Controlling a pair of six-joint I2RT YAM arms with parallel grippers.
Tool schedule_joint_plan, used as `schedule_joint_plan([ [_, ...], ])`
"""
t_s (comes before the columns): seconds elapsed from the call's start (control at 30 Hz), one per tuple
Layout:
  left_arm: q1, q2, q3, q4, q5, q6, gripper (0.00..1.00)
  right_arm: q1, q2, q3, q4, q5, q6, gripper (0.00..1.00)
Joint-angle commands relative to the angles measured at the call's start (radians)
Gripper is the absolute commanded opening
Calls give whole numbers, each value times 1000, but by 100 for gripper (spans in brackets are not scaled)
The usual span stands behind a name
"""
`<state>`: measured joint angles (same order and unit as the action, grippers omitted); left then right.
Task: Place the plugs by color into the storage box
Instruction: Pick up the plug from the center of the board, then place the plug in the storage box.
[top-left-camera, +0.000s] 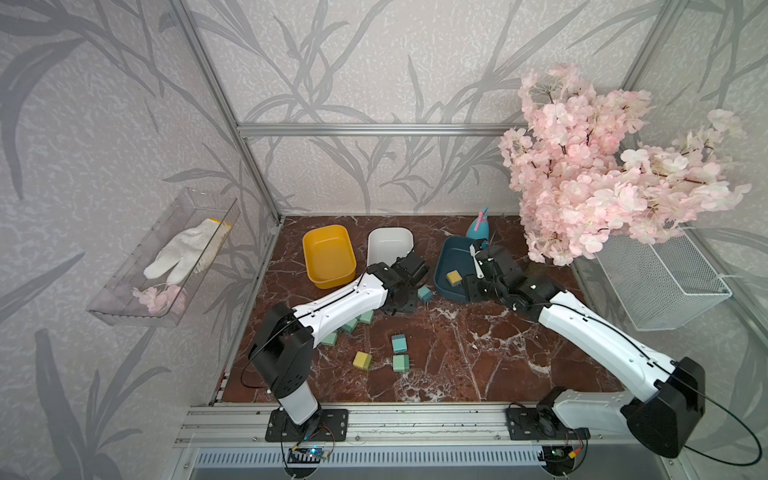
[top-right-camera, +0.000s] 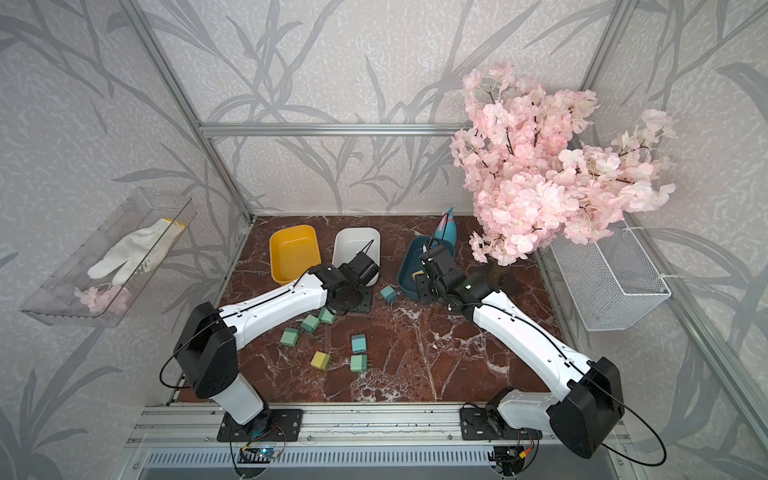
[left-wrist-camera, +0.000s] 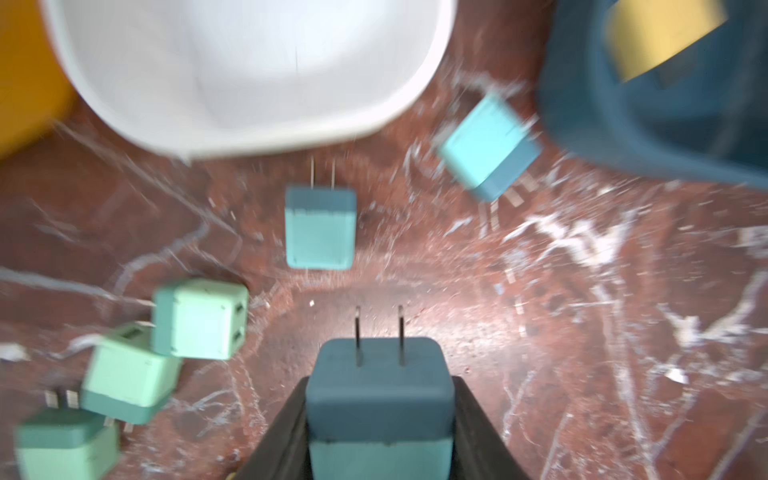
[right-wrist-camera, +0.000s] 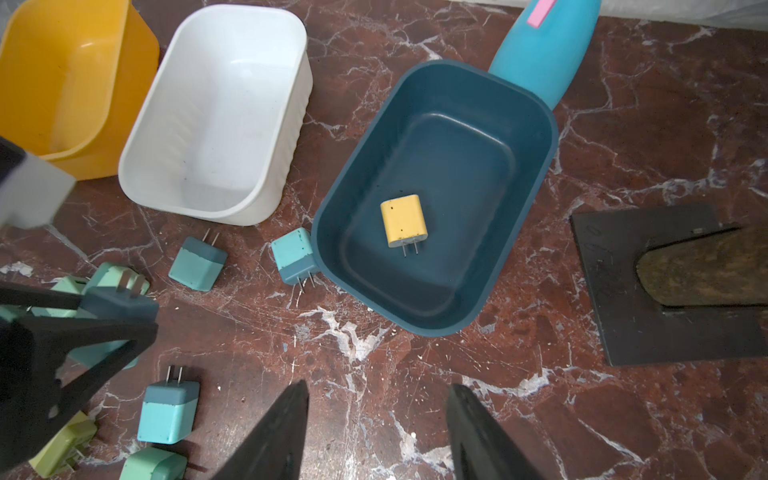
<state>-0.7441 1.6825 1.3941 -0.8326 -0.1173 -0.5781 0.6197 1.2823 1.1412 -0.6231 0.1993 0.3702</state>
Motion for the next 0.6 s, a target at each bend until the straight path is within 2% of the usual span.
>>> schedule_joint_plan([
  [0.0, 33, 37, 128, -101, -65, 125, 27, -3, 8, 32, -16, -18, -10, 58],
  [0.1, 95, 119, 247, -128, -60, 178, 27, -3, 6, 18, -6, 6, -6, 58],
  [0.23, 190, 252, 405, -149, 0, 194, 27, -3, 0, 8, -10, 34, -2, 58],
  [0.33, 223, 348, 511, -161, 6, 215, 27, -3, -5, -6, 6, 24, -7, 58],
  [0.57, 281, 521, 628, -194, 20, 227, 29, -3, 13, -23, 23, -7, -4, 58],
])
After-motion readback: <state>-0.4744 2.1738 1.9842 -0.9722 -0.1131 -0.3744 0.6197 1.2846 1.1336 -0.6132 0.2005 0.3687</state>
